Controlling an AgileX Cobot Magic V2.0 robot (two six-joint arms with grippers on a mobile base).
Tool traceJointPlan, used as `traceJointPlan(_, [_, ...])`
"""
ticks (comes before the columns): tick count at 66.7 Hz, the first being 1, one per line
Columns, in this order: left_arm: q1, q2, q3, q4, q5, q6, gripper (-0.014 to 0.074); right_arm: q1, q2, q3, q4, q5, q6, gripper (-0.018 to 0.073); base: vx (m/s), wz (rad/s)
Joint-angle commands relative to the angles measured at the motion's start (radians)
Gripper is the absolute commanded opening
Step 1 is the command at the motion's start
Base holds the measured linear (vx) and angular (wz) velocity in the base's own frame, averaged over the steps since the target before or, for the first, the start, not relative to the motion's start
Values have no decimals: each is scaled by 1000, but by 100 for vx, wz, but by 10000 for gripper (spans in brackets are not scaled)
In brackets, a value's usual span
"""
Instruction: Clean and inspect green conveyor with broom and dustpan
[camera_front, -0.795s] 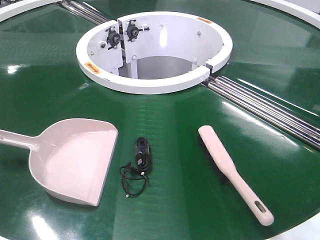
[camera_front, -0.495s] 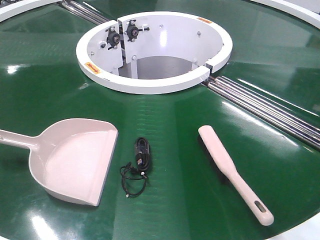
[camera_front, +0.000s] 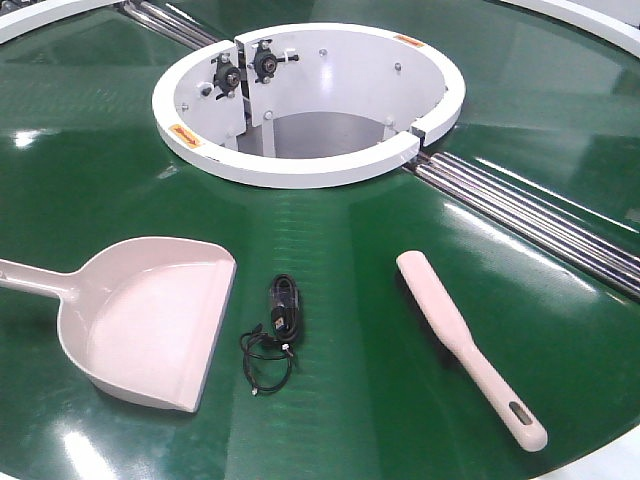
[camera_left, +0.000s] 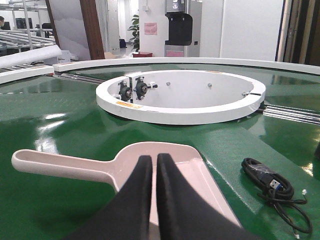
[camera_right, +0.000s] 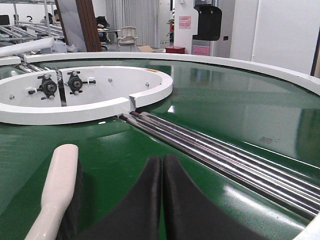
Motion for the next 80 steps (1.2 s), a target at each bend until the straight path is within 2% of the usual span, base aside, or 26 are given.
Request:
traceJointPlan(1, [1, -15, 27, -2, -70, -8, -6, -7, -18, 13, -1, -70, -1, -10, 0, 0])
traceJointPlan(12, [1, -15, 27, 2, -88, -1, -6, -7, -18, 13, 1, -71, -1, -10, 0, 0])
traceJointPlan(20, [1, -15, 17, 0, -249, 1, -6, -7, -18, 13, 1, -71, -1, -10, 0, 0])
traceJointPlan(26, [1, -13, -36, 6, -259, 1, -6, -7, -18, 13, 10, -71, -1, -10, 0, 0])
traceJointPlan(35, [1, 50, -199, 6, -171, 1, -6, -7, -18, 13, 29, -71, -1, -10, 0, 0])
traceJointPlan(46, [1, 233, -419, 6, 106, -3, -6, -7, -18, 13, 29, -71, -1, -10, 0, 0])
traceJointPlan(54, [1, 383, -514, 6, 244, -3, -6, -7, -18, 13, 29, -71, -1, -10, 0, 0])
traceJointPlan(63, [1, 489, -516, -13, 267, -3, -6, -7, -18, 13, 29, -71, -1, -10, 0, 0])
traceJointPlan(80, [1, 614, -518, -2, 237, -3, 4, -7, -18, 13, 29, -71, -1, -10, 0, 0])
